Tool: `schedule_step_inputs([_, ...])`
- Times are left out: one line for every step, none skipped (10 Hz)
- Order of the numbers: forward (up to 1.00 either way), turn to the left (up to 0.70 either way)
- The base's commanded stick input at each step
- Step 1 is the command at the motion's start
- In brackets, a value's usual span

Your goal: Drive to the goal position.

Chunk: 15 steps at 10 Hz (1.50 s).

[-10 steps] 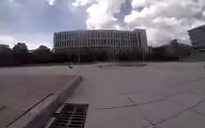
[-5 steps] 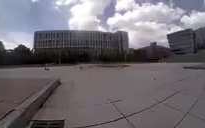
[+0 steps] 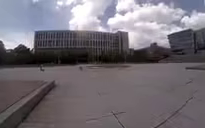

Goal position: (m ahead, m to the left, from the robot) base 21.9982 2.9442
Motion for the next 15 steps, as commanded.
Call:
schedule_step_inputs([0.7,0.14])
schedule_step_inputs([0.7,0.24])
schedule_step_inputs([0.7,0.3])
schedule_step_inputs([0.7,0.0])
schedule_step_inputs([0.7,0.0])
schedule_step_inputs([0.7,0.0])
schedule_step_inputs([0.7,0.0])
schedule_step_inputs([0.7,0.0])
schedule_step_inputs([0.7,0.0])
schedule_step_inputs([0.7,0.0])
schedule_step_inputs([0.7,0.0])
schedule_step_inputs([0.7,0.0])
schedule_step_inputs([0.7,0.0])
schedule_step_inputs([0.7,0.0])
schedule_step_inputs([0.7,0.0])
